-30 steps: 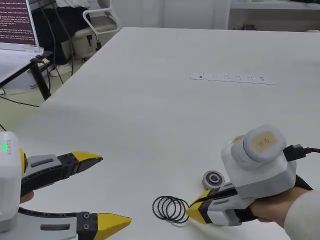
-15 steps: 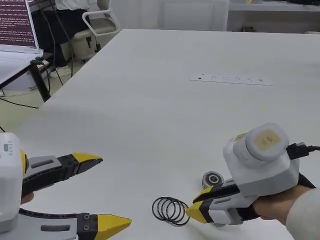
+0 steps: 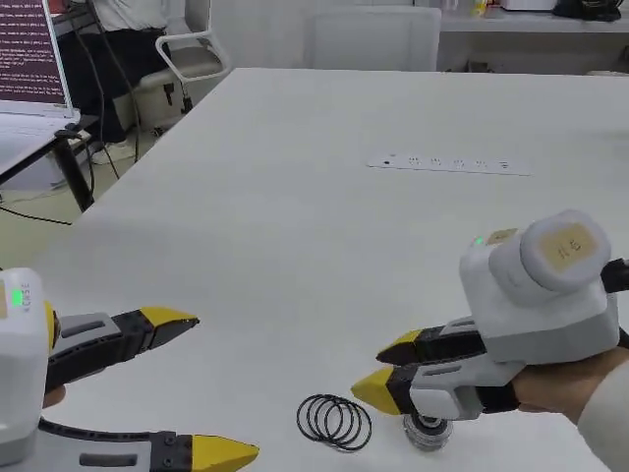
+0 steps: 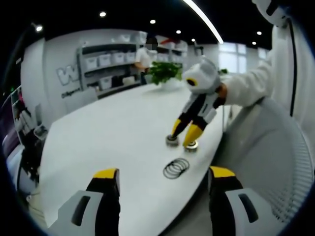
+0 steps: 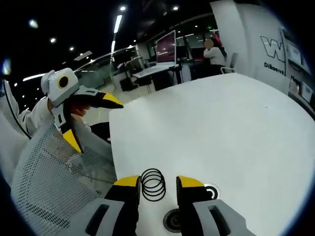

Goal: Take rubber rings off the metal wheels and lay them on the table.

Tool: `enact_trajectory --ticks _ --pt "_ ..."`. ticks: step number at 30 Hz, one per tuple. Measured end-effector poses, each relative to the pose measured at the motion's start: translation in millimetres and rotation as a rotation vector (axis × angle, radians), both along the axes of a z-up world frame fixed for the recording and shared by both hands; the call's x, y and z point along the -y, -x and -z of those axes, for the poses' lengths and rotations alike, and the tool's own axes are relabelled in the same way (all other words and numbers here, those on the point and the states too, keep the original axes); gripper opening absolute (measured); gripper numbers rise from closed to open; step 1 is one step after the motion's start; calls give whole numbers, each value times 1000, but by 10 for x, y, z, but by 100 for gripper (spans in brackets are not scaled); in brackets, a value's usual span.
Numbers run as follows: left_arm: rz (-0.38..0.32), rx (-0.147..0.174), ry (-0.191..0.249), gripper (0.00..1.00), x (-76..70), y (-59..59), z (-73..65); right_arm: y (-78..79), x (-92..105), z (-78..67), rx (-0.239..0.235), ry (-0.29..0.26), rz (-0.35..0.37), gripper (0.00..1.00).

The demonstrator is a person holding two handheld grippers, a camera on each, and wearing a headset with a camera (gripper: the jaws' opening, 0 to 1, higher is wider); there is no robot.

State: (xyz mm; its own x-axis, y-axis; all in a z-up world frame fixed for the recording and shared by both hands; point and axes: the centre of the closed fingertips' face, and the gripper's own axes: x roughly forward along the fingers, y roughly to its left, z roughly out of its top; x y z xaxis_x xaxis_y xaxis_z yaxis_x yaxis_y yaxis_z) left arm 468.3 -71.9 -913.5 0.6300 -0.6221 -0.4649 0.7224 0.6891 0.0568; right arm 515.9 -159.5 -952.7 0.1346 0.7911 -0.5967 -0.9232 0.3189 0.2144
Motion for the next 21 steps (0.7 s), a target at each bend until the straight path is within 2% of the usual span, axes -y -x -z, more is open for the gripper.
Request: enact_trajectory --ticks 2,4,9,12,15,17,19,21 --pt "3 0 -3 76 1 -4 -7 -6 -13 -137 2 -42 20 40" --pt "9 2 -7 76 4 -7 -17 -23 -5 -290 34 -84 29 46" --pt "17 7 -1 78 19 -23 -49 -5 126 -526 39 -142 60 46" --pt "22 12 4 79 36 -27 -73 -26 250 -641 72 -172 88 51" --pt "18 16 11 81 27 -27 -99 -48 384 -770 93 -206 116 51" --pt "18 19 12 81 13 -28 -112 -76 480 -848 121 -216 136 53" --pt "13 25 6 81 -14 -31 -119 -89 564 -900 148 -221 145 57" --pt "6 25 7 81 -47 -27 -128 -85 647 -919 153 -226 152 60"
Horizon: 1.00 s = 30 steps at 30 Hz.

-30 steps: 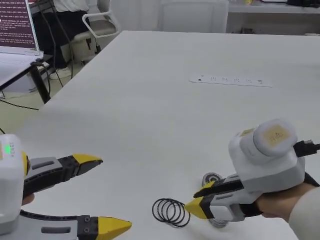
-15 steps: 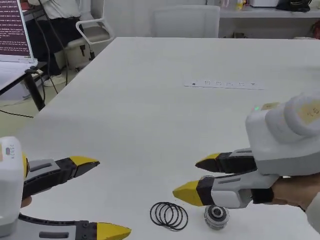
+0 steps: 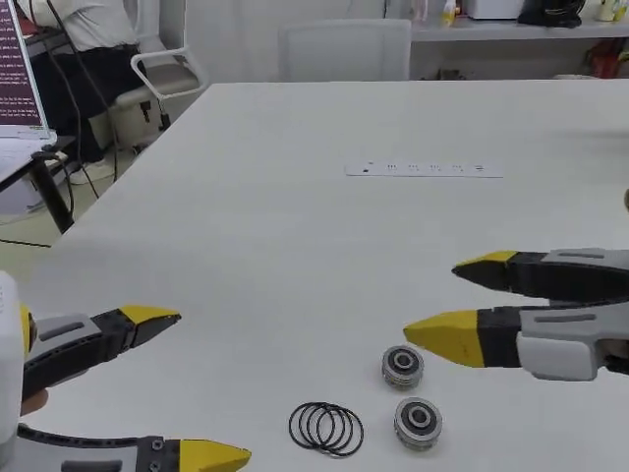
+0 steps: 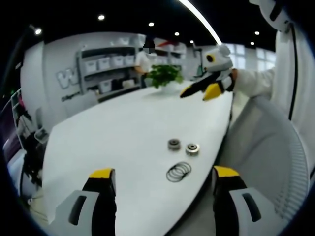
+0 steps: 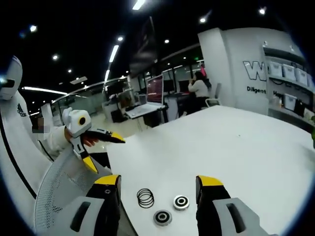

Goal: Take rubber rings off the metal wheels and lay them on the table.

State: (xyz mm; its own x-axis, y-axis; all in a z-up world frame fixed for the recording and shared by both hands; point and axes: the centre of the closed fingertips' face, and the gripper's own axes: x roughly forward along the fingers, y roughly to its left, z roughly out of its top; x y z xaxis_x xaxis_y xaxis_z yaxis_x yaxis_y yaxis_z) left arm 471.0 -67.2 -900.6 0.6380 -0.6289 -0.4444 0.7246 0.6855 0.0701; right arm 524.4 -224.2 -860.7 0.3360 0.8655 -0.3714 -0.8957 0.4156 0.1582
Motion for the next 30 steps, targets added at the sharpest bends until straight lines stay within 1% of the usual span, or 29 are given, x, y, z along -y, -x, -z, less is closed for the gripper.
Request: enact_trajectory --ticks 4,6,7,8,9,12,14,15,16,17,19,21,24,27,30 --pt "-26 6 2 83 -84 13 -22 13 146 9 5 -7 24 66" --pt "-39 7 4 83 -117 16 -20 25 225 45 3 -5 40 68" --pt "-47 2 10 83 -133 19 -12 33 270 69 0 -8 54 70" --pt "-62 -15 31 84 -148 28 1 38 299 83 -2 -14 64 72" --pt "-71 -23 42 85 -155 32 7 49 336 109 -10 -19 74 73" --pt "-85 -25 45 87 -186 47 33 74 425 186 -24 -13 103 75" --pt "-89 -31 48 87 -190 54 47 104 493 263 -32 0 120 76" --pt "-91 -36 60 87 -182 55 47 126 537 331 -39 17 127 77" --pt "-89 -35 67 87 -177 53 40 146 577 397 -52 36 131 78" --pt "-89 -32 71 87 -174 48 32 165 639 495 -70 63 147 80" --pt "-91 -37 70 88 -175 45 44 194 706 602 -89 88 162 81" --pt "-89 -55 64 89 -169 54 84 235 761 699 -111 98 172 82" --pt "-100 -80 73 89 -177 56 114 305 818 815 -140 122 182 83" --pt "-119 -105 79 90 -199 54 153 333 845 880 -157 145 188 83" --pt "-142 -152 85 90 -220 72 218 361 862 925 -166 168 186 83"
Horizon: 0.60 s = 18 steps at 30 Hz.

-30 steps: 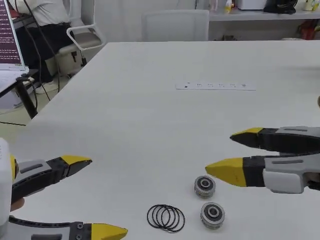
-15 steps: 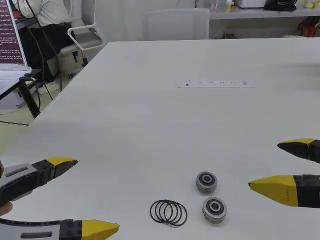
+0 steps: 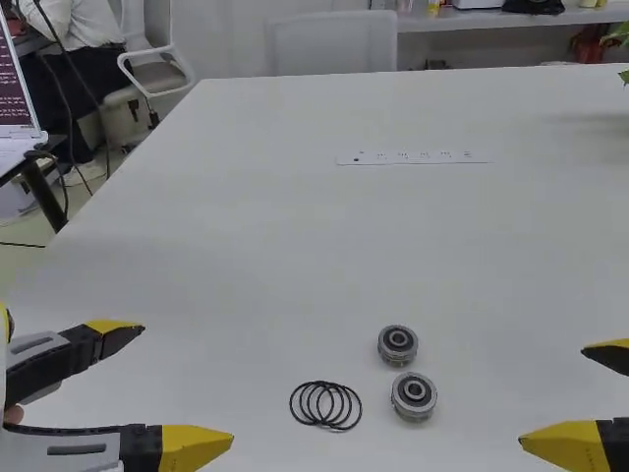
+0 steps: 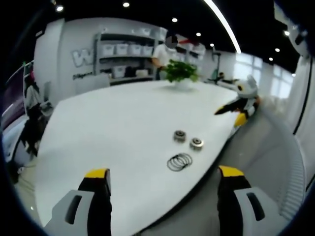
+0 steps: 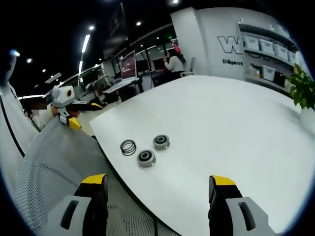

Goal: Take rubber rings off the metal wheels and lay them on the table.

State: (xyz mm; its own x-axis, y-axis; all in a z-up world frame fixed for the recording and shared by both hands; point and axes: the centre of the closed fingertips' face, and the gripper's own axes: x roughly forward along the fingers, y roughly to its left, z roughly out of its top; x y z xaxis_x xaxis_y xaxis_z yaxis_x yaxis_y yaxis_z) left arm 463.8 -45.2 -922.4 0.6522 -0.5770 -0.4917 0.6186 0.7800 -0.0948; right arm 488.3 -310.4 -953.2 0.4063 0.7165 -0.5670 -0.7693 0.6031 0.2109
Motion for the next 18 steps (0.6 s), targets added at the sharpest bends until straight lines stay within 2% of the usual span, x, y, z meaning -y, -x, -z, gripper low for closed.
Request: enact_trajectory --ticks 7,18 --pt "-14 -36 -3 92 -18 25 56 89 6 100 -27 45 -18 85" --pt "41 -10 -55 92 8 36 20 167 49 134 -52 88 -24 86"
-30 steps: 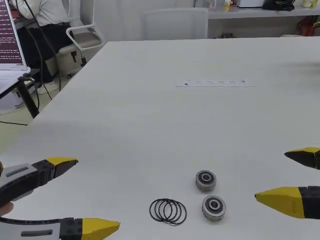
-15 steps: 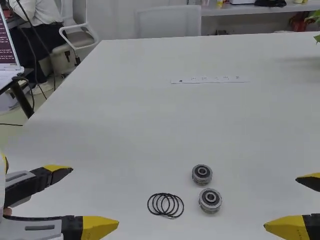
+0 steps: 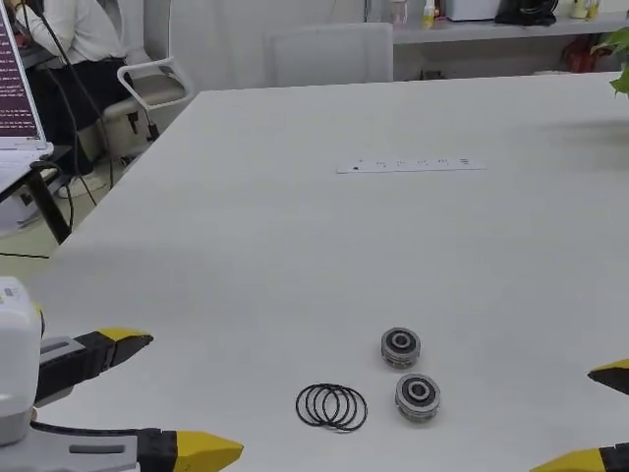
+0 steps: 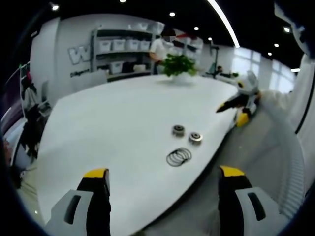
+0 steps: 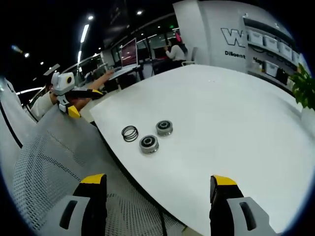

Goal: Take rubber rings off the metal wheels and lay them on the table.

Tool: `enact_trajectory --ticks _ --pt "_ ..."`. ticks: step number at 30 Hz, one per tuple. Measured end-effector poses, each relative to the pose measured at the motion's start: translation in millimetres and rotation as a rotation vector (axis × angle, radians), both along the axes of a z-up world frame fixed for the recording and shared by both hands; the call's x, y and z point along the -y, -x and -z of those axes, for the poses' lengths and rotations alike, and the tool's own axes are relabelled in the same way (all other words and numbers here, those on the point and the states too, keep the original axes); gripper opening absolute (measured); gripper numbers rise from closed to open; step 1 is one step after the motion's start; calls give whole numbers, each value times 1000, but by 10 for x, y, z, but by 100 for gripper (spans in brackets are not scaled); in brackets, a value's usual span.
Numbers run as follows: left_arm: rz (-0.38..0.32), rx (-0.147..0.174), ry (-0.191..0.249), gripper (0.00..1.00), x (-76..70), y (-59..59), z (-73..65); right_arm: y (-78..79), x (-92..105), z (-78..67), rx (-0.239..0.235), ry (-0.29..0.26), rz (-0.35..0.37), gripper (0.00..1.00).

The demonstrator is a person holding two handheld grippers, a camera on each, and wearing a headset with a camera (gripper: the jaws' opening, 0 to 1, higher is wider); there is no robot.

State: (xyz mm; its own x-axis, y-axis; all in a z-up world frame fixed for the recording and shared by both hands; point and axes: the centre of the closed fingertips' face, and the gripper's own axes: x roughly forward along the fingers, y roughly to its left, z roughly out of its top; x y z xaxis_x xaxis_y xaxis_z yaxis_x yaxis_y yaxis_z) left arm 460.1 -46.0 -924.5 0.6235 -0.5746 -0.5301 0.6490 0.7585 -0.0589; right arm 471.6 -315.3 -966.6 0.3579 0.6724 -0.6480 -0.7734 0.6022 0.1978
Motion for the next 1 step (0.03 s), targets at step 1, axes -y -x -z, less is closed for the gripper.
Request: enact_trajectory --ticks 1 --pt "4 3 -2 92 0 2 -8 1 3 -2 0 2 2 86"
